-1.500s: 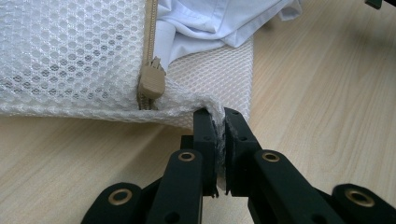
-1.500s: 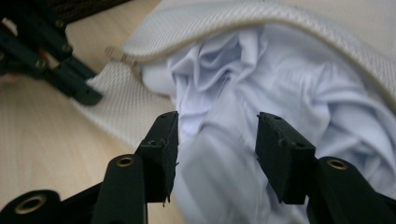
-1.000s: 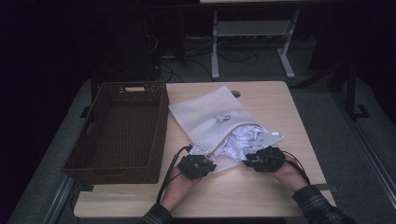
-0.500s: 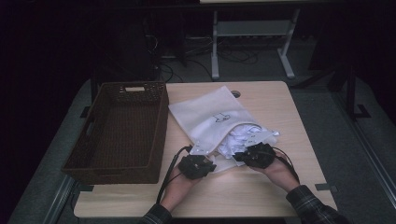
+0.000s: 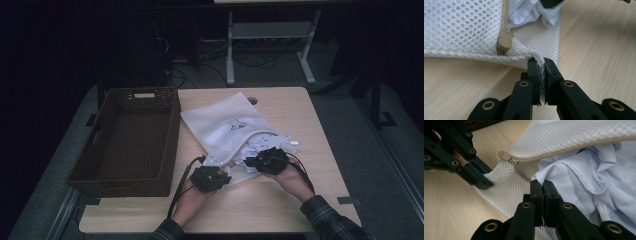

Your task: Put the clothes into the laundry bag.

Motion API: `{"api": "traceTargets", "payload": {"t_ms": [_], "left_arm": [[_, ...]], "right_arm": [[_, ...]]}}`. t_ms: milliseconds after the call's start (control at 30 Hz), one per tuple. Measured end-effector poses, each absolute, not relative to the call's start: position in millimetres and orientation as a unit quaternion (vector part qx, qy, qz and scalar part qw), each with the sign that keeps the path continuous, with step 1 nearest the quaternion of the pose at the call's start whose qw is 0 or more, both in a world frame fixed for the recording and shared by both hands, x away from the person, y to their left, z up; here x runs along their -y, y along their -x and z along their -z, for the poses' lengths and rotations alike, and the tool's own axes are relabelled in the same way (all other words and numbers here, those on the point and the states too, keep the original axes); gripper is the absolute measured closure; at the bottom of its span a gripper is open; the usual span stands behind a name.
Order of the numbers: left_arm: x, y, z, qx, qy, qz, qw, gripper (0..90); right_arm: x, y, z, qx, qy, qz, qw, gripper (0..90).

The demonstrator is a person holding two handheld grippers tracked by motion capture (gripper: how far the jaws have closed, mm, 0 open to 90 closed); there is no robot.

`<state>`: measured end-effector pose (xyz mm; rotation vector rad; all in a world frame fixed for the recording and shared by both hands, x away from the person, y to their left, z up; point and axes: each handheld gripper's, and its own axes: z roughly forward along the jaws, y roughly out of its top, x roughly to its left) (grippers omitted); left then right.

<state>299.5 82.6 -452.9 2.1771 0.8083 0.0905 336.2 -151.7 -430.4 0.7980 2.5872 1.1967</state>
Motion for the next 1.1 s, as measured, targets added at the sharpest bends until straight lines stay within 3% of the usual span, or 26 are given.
{"api": "traceTargets", "payload": {"t_ms": [400, 833, 1100], "left_arm": [[-83, -300, 454, -0.317, -0.861, -0.036, 0.396, 84.9], [-84, -300, 454, -0.317, -0.861, -0.035, 0.395, 84.5], [-84, -300, 454, -0.316, -0.862, -0.036, 0.395, 84.4]], "right_arm": [[128, -348, 447, -0.881, -0.260, -0.387, 0.080, 82.0], [172, -329, 437, -0.867, -0.302, -0.387, 0.086, 34.1], [190, -340, 460, -0.863, -0.341, -0.361, 0.087, 23.0]]}}
